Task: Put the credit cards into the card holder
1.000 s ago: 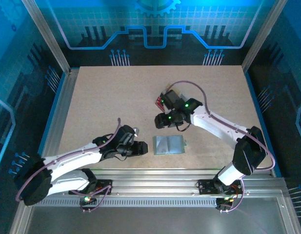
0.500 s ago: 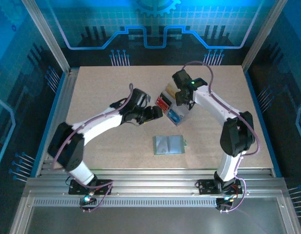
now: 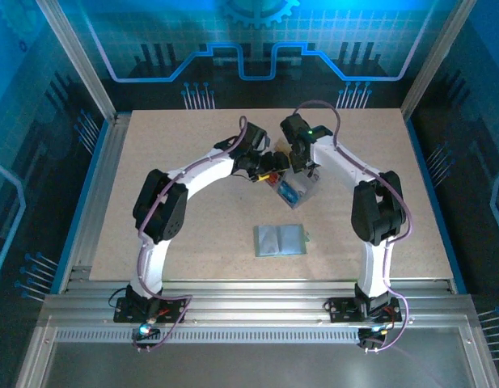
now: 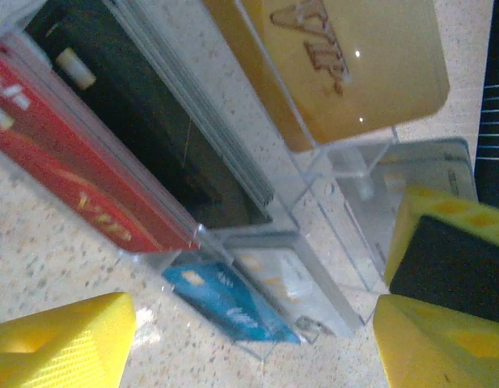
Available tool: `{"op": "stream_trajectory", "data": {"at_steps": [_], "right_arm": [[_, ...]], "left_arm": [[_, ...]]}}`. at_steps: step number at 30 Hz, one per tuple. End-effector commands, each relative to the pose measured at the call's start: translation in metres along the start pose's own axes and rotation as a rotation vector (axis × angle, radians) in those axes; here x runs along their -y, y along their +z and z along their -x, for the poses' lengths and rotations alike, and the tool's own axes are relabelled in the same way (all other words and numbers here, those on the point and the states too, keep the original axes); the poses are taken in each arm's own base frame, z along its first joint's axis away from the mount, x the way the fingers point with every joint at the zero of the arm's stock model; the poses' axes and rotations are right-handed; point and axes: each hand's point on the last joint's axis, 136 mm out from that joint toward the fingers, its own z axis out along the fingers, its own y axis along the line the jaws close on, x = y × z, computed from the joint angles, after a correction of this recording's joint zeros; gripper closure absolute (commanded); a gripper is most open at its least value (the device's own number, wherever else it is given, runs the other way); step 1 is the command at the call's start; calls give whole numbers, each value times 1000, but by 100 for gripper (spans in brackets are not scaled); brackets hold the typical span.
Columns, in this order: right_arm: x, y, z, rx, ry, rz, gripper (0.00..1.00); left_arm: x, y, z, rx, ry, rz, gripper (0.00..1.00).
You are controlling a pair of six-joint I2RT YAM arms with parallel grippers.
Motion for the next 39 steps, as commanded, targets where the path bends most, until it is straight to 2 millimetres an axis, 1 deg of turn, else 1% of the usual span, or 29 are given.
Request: {"op": "stream_trajectory", "data": {"at_steps": [1, 5, 8, 13, 21, 29, 33, 35, 39], "right_arm": [[5, 6, 6, 6, -17, -29, 27], [6, 11, 5, 1, -24, -37, 28], [9, 13, 4, -7, -22, -43, 31], [11, 11, 5, -3, -21, -43, 37], [20, 1, 11, 16, -27, -66, 42], [24, -10, 15, 36, -23, -61, 46], [20, -11, 15, 38, -33, -34, 51], [18, -9, 14, 32, -39, -23, 56], [17, -10, 14, 31, -37, -18, 60]], "left_arm": [[-7, 8, -2, -53, 8, 20, 21], [-13, 17, 0, -64, 9, 40, 20], [-19, 22, 3, -67, 6, 56, 20], [-31, 32, 4, -81, -13, 79, 20], [-47, 38, 1, -91, -21, 115, 20], [-52, 40, -2, -100, -27, 123, 20], [-53, 40, -2, -101, -28, 123, 21], [-53, 40, -3, -102, -29, 124, 21], [-55, 40, -2, -102, -33, 124, 21]]}}
